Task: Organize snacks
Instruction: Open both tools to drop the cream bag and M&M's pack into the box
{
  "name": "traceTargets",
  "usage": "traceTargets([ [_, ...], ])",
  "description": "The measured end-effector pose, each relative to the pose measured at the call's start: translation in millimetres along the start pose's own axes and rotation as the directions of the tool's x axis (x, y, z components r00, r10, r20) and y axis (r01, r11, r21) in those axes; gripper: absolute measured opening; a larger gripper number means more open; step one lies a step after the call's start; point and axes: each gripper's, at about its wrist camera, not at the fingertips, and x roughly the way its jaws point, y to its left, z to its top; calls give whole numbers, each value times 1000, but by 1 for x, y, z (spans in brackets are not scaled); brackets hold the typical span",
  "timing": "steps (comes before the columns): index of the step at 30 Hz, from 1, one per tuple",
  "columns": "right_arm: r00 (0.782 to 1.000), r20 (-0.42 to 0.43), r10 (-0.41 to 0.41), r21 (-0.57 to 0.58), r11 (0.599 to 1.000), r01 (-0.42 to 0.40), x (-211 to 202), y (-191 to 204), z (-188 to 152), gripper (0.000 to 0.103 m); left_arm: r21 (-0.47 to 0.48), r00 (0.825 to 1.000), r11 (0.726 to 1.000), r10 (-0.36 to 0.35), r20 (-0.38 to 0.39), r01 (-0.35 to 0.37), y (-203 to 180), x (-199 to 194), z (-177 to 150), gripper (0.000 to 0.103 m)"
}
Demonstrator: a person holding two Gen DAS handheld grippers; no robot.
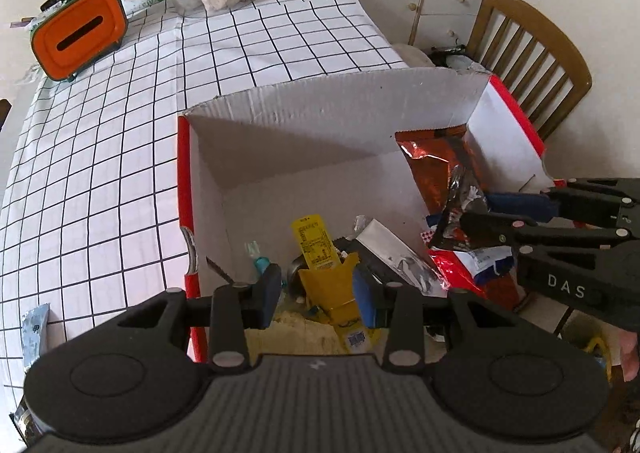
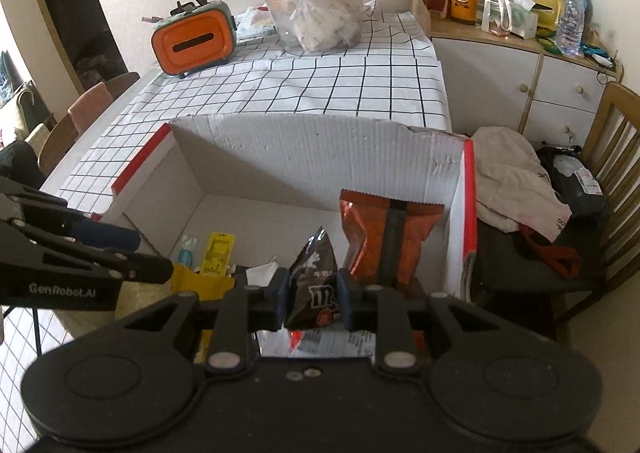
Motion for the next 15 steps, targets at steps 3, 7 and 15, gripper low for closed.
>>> traceTargets([
  [3,1000,6,10,4,1000,-10,-7,0,-1,25,2,1000,1000,-3,22,3,0,-10,-4,39],
  [7,998,41,38,13,999,-39,-26,4,-2,25,12,998,1000,-6,62,6,0,-27,-12,39],
  [15,991,98,88,-12,996,-87,-58,23,-7,26,18,989,1000,-24,143,22,6,-61,-31,46],
])
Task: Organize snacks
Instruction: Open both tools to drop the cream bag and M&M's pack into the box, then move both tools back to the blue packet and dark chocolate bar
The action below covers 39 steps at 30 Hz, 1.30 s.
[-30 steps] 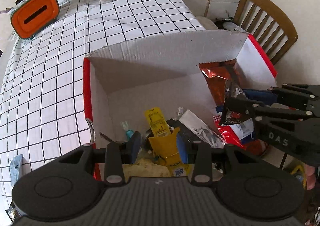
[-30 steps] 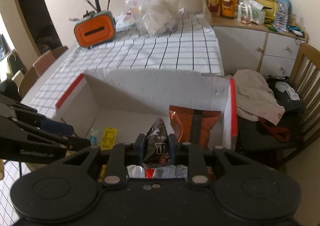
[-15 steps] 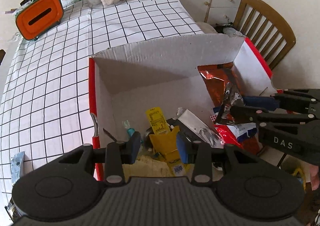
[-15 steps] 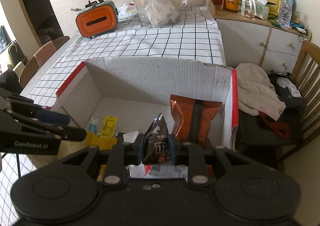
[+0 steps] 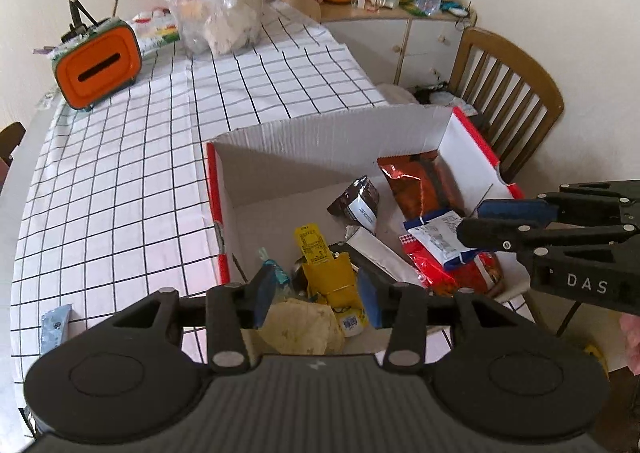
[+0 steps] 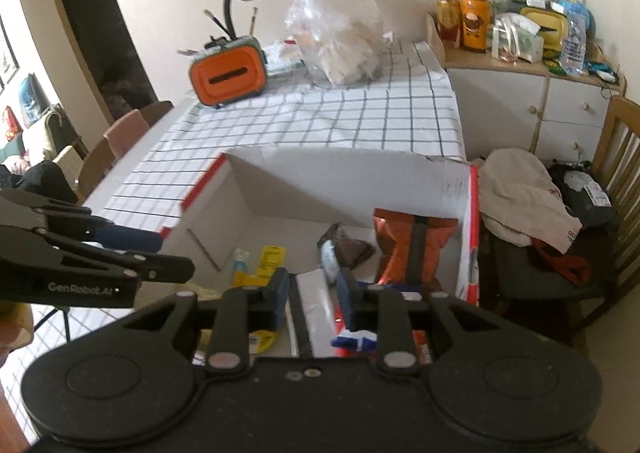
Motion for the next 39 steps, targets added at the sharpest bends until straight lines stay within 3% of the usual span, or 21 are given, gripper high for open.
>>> traceTargets([
  [7,998,44,39,-24,999,-38,-20,27,0,26,7,998,1000,-2,70,2,10,-30,-15,51],
  [10,997,55,49,-27,998,-48,-24,39,0,26,3,995,1000,3,102,-3,16,-42,-21,57],
  [23,997,44,56,-77,996,-52,-15,100,1,29,-25,984,999,44,173,-40,65,-74,-53,76],
  [26,999,28,35,-68,997,-33,-8,113,0,29,-34,982,998,49,180,-44,81,-80,-65,79],
  [39,997,-34,75,-96,992,-78,31,188,-11,32,-64,984,995,84,160,-75,168,-94,-127,83],
])
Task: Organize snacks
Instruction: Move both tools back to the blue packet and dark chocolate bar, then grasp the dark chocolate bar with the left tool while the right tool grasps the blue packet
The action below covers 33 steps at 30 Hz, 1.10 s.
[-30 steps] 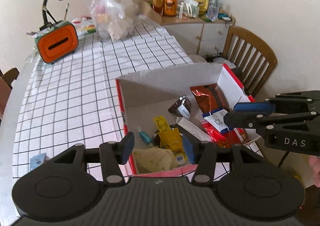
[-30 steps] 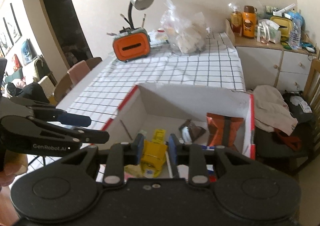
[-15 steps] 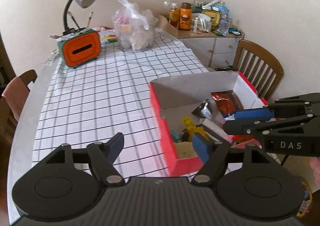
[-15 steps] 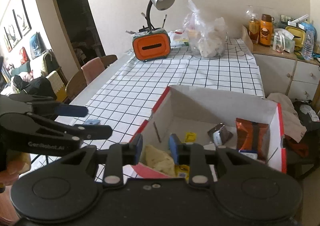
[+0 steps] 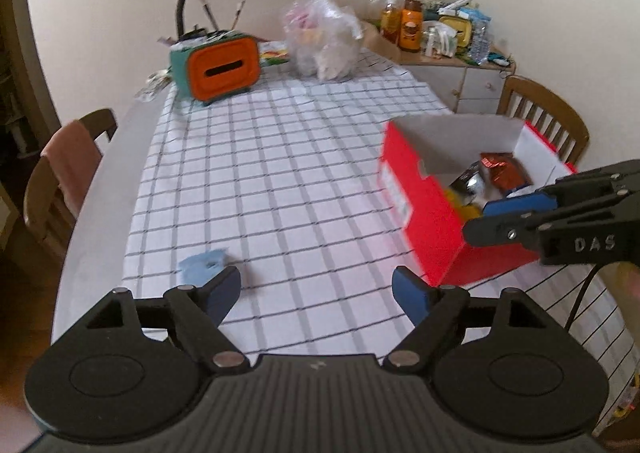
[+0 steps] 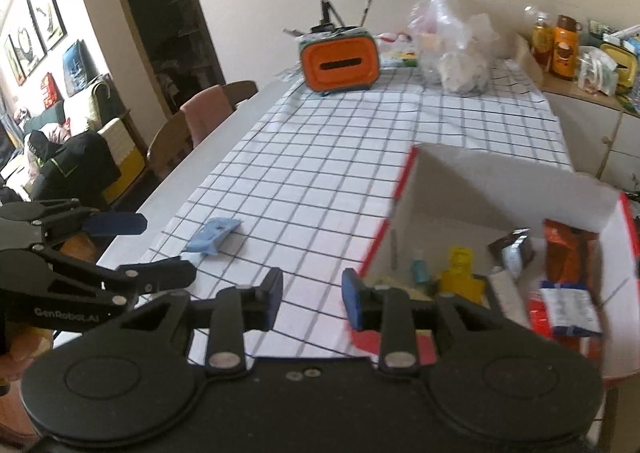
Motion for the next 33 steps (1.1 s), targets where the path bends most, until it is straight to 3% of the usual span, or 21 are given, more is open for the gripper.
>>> traceTargets([
  [9,999,-49,13,-17,1000,-14,42,51,3,41,-8,999,999,38,-37,-38,72,4,-34,84],
  [11,998,-62,21,-20,1000,-22,51,61,4,48,-1,998,1000,29,-47,-29,85,7,-40,84],
  [12,997,-67,23,-23,999,-25,57,66,4,56,5,998,1000,27,-52,-27,91,9,-42,84],
  [13,997,-73,23,-22,999,-25,62,71,5,71,10,998,1000,26,-56,-25,96,11,-45,84],
  [14,996,-81,26,-22,999,-28,68,75,6,102,18,998,1000,22,-61,-21,102,13,-47,84],
  [21,994,-103,-24,-52,998,19,111,103,16,101,92,995,995,-16,-103,25,128,36,-62,84],
  [27,985,-144,-94,-73,994,84,152,119,27,102,204,990,976,-45,-131,71,133,57,-68,84],
  [33,974,-186,-129,-80,990,116,187,136,33,102,255,986,961,-68,-154,106,137,71,-72,84],
])
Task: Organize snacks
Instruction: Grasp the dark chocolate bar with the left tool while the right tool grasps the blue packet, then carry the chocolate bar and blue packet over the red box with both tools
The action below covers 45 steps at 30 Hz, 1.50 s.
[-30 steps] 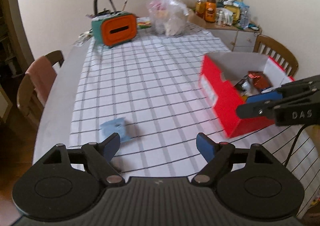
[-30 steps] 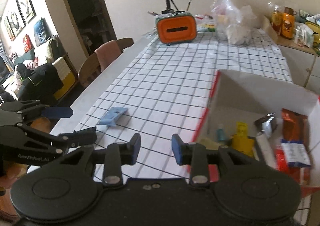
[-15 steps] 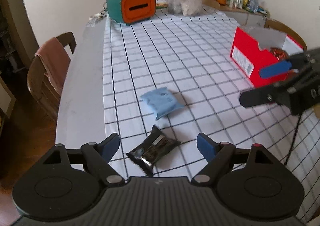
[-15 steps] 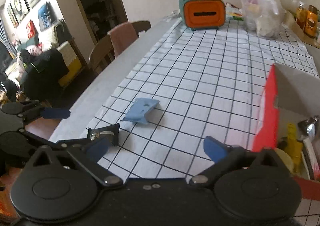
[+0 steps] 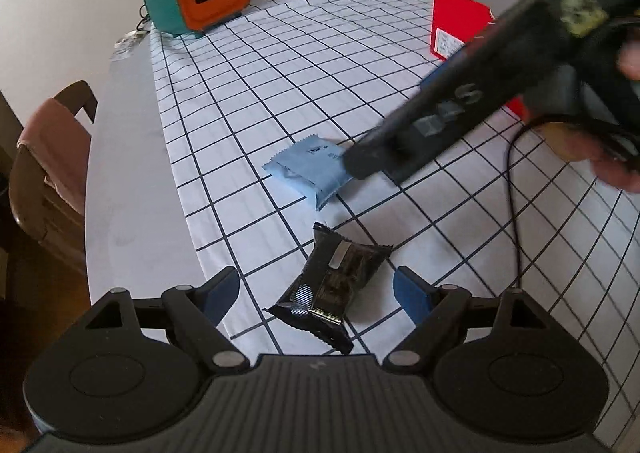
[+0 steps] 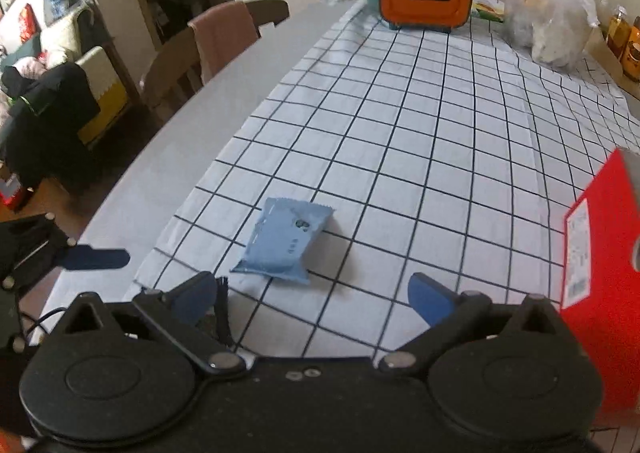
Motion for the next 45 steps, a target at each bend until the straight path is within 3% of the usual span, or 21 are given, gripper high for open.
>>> traceTargets([
  [5,997,-10,-72,-11,997,72,22,17,11,99,-1,1000,1000,-24,-15,24,5,8,0,84],
  [15,990,-134,-37,26,999,40,61,22,23,96,-4,998,999,-46,-34,46,7,17,-2,84],
  [25,986,-155,-61,-23,998,58,68,34,19,70,-7,997,998,-56,-47,56,5,23,-2,84],
  [28,988,-145,-61,-37,998,56,65,34,18,59,-20,997,998,-64,-42,63,5,23,0,74],
  [29,988,-143,-62,-38,998,57,65,33,18,56,-26,997,997,-68,-45,67,6,24,1,67],
  [35,991,-129,-42,-26,999,39,62,28,17,50,-62,995,996,-70,-70,66,4,27,1,38],
  [45,994,-108,-12,35,999,16,52,15,8,47,-228,995,973,-56,-79,37,9,20,-2,34],
])
